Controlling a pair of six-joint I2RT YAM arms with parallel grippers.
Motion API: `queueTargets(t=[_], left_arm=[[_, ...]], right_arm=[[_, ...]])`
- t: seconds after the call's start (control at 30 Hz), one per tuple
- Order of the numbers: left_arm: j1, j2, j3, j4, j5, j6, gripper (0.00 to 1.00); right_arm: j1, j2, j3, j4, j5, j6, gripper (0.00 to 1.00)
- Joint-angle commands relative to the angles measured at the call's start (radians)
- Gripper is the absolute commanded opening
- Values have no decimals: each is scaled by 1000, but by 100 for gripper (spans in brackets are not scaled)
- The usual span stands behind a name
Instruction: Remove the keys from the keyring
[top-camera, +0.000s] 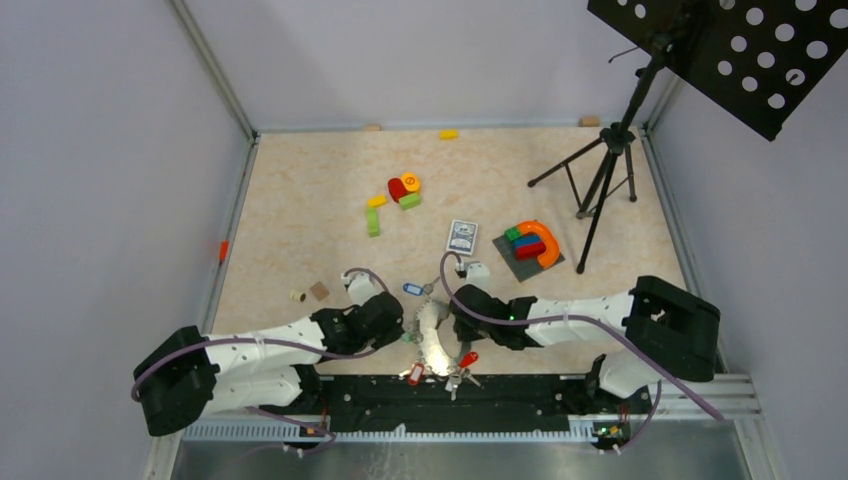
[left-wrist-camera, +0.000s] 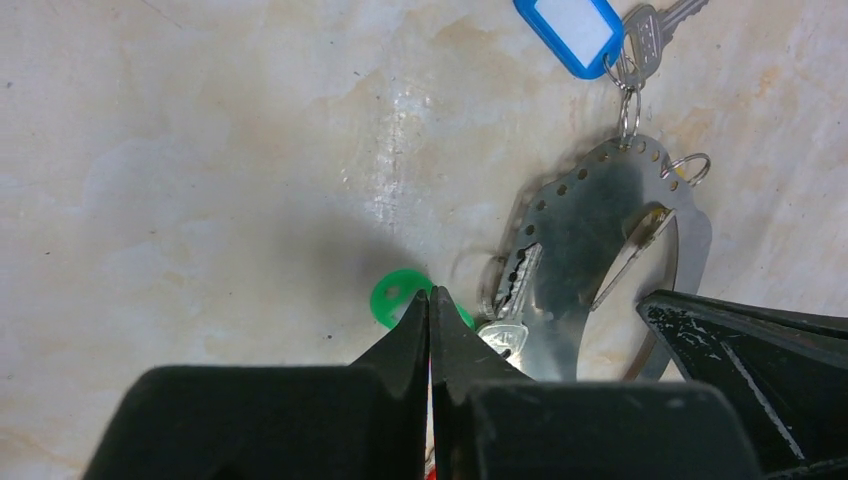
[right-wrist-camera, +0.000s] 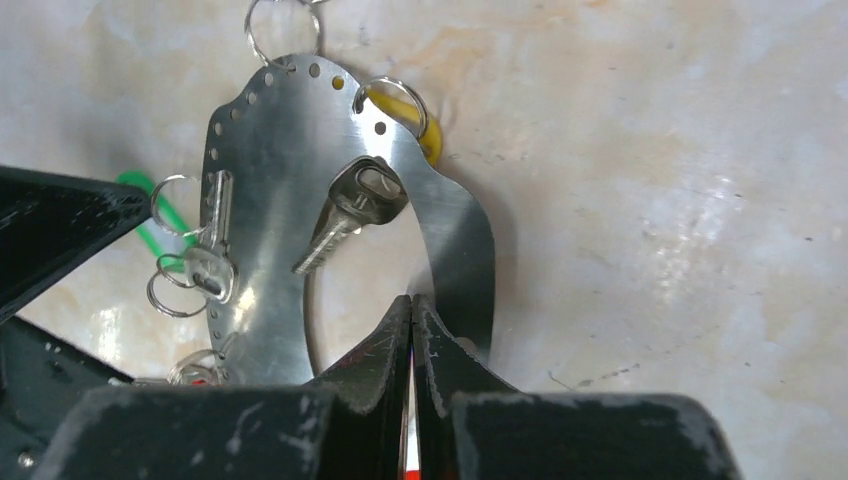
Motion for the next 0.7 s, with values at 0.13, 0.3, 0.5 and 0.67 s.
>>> queueTargets(t=[0.13,0.3,0.5,0.67], left_arm=[[1,38,-9,-194,-35,-51,1],[1,50,-19,-185,-33,-57,1],[1,77,-15,-179,-34,-56,1],[0,94,-13,-170,-33,-51,1]], right_arm=[[-8,-14,60,-270,178,54,1],[-8,-38,56,-333,215,67,1],[-8,-75,52,-395,249,78,2],[-7,-114,47,-392,238,56,2]])
